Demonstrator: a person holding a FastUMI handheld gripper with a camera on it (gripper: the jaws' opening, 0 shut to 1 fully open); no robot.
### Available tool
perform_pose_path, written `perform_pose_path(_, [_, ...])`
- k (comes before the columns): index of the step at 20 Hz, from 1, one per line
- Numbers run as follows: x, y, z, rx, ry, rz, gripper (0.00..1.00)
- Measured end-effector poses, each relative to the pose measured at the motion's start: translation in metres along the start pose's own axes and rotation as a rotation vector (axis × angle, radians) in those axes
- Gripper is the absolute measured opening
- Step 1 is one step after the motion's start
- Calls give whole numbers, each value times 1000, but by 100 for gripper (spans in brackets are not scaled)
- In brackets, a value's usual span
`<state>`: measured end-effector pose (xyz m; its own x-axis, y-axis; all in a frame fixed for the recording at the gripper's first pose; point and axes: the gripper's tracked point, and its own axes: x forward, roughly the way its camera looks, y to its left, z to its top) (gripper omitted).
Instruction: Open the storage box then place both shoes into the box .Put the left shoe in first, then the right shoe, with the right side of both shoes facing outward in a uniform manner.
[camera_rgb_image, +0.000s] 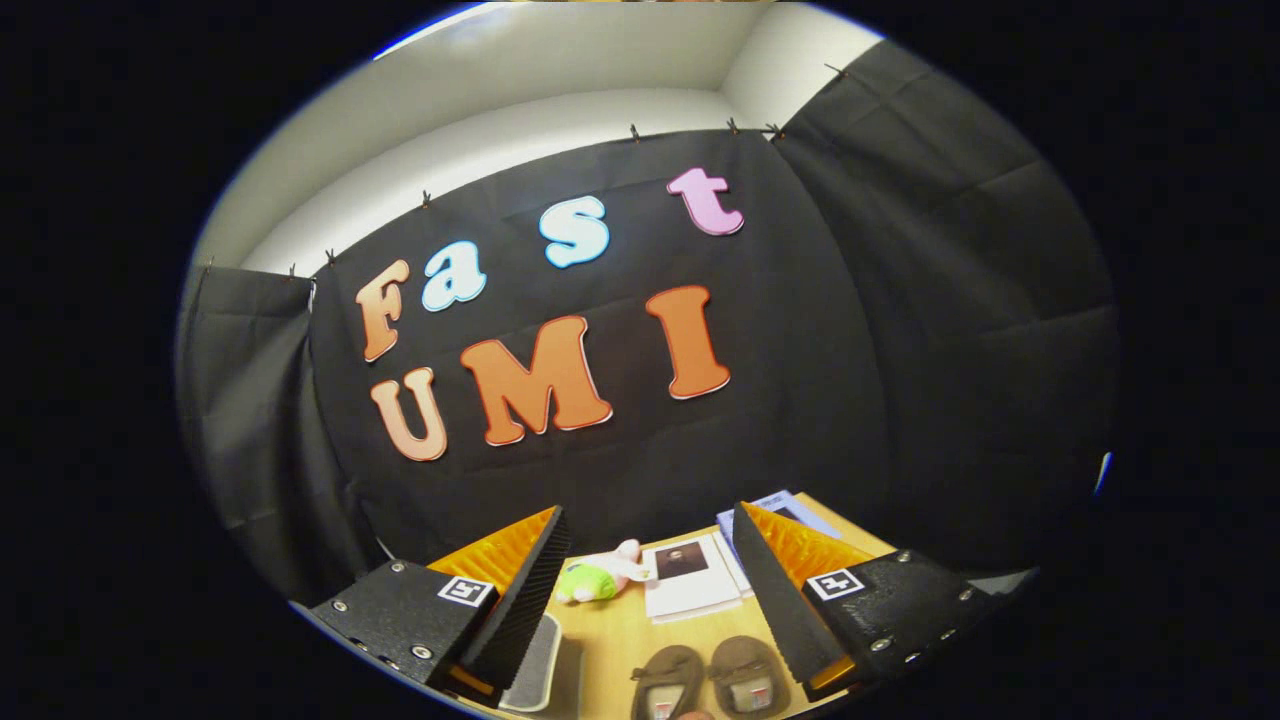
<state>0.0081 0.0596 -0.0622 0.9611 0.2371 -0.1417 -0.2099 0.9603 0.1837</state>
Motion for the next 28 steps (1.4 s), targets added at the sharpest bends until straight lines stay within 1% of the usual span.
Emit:
perform_pose_path(4, [17,9,-37,70,89,45,98])
perform_pose_path(12, [39,31,-125,143,278,108,98])
perform_pose_path(16, [44,44,-179,189,397,139,98])
perform_pose_path(20, [41,66,-226,240,505,196,98])
perform_pose_path(22, [40,73,-248,259,554,212,98])
perform_pose_path(24, [38,80,-263,290,589,234,98])
perform_pose_path(28, [36,94,-280,369,616,276,98])
